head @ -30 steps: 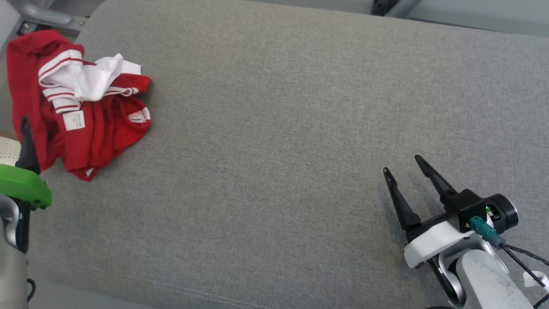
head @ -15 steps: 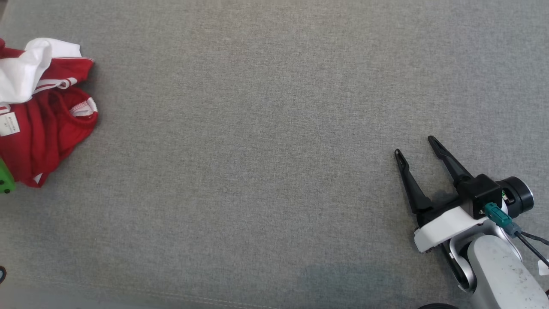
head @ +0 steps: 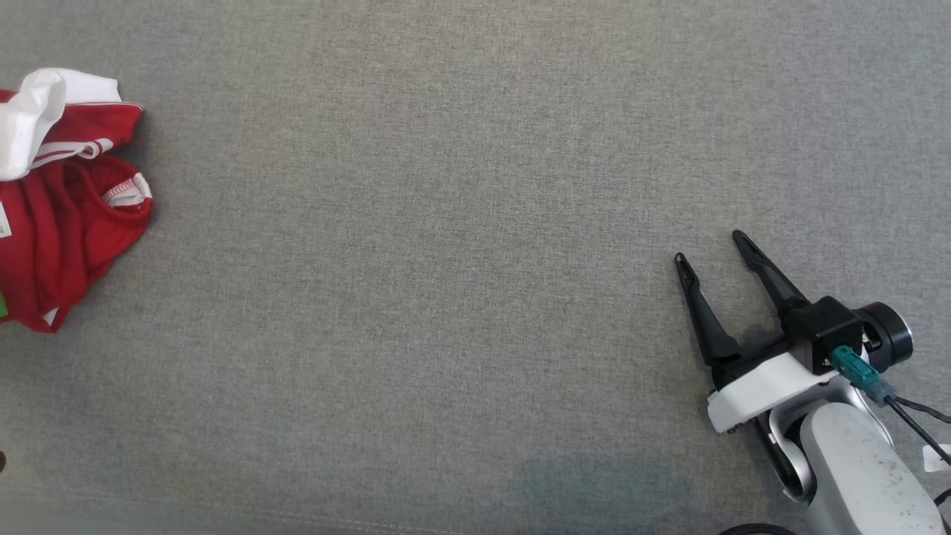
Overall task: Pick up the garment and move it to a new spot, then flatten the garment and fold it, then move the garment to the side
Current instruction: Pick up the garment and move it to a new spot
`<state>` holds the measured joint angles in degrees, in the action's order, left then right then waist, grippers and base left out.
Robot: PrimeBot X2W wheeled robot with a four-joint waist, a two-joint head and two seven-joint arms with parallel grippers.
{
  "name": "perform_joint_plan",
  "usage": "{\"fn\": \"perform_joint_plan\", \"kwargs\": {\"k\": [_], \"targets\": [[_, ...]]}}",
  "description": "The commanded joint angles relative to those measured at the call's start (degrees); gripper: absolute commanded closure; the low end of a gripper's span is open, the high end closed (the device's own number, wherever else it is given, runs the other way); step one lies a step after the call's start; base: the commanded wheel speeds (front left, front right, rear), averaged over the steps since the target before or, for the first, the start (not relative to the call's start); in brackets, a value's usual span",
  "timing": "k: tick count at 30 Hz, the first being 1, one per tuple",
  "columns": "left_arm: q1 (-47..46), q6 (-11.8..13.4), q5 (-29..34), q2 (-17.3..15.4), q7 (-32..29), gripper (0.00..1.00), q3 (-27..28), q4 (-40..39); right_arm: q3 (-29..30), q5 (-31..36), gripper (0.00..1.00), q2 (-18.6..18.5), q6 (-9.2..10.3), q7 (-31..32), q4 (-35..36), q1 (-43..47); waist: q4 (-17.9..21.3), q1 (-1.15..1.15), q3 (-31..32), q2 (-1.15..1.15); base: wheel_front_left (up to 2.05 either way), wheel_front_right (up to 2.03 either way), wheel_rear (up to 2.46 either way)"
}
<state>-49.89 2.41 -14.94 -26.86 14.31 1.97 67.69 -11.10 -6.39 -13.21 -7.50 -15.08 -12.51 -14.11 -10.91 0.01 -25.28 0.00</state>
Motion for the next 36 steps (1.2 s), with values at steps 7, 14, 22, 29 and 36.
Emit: {"fn": "perform_joint_plan", "kwargs": {"k": [7, 14, 22, 29, 36], "targets": [[-3.9, -3.2, 2.1, -1.2, 1.0, 1.0, -2.7, -5.2, 0.4, -1.1, 0.0, 1.8, 0.02, -0.1, -1.2, 0.9, 0.9, -0.01, 4.0, 0.0, 0.0, 0.0, 0.0], [-7.8, -7.0, 6.9, 0.2, 0.9, 1.0, -9.0, -19.4, -0.2, -1.8, 0.0, 5.6, 0.02, -0.2, -2.6, 2.1, 2.9, -0.01, 10.7, 0.0, 0.0, 0.0, 0.0], [-10.0, -9.7, 4.4, 8.8, 0.6, 1.0, -16.9, -28.9, -0.5, -2.9, 0.0, 8.8, 0.02, -0.1, -3.6, 3.7, 8.3, -0.01, 16.1, 0.0, 0.0, 0.0, 0.0], [-7.3, -9.9, -0.8, 17.7, 0.2, 1.0, -22.6, -35.4, 2.0, -2.9, 0.0, 9.7, 0.02, -0.2, -3.5, 4.5, 14.0, -0.01, 17.4, 0.0, 0.0, 0.0, 0.0], [-4.3, -9.1, -6.2, 22.5, 0.5, 1.0, -24.4, -38.0, 3.4, -3.0, 0.0, 10.0, 0.02, -0.1, -3.6, 5.9, 19.8, -0.01, 17.7, 0.0, 0.0, 0.0, 0.0]]}}
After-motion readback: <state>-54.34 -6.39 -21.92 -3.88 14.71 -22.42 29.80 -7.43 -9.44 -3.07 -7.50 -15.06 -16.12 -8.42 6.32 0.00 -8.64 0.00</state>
